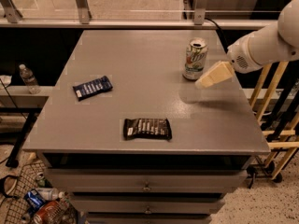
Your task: Move 7up can near rxbar chocolate
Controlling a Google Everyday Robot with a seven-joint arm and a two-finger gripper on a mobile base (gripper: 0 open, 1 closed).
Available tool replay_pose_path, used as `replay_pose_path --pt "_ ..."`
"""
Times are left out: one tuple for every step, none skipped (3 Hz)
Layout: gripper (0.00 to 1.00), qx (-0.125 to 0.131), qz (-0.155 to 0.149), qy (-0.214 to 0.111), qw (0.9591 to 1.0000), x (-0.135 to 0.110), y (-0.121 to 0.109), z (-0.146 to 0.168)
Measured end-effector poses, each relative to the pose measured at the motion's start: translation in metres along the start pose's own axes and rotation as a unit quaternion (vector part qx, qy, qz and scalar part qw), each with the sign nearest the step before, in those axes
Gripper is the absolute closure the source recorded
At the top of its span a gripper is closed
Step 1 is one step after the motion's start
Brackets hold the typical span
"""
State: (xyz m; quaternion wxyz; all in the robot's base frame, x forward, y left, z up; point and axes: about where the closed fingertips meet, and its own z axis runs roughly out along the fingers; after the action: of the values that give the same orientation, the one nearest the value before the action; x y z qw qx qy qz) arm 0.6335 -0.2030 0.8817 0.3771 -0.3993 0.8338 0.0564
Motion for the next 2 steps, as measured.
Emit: replay_pose_path --pt "0.00 -0.016 0.006 -0.018 0.9997 -0.013 0.002 0.021" --pt "0.00 -0.028 0.010 -0.039 0.9988 -0.029 0.004 0.036"
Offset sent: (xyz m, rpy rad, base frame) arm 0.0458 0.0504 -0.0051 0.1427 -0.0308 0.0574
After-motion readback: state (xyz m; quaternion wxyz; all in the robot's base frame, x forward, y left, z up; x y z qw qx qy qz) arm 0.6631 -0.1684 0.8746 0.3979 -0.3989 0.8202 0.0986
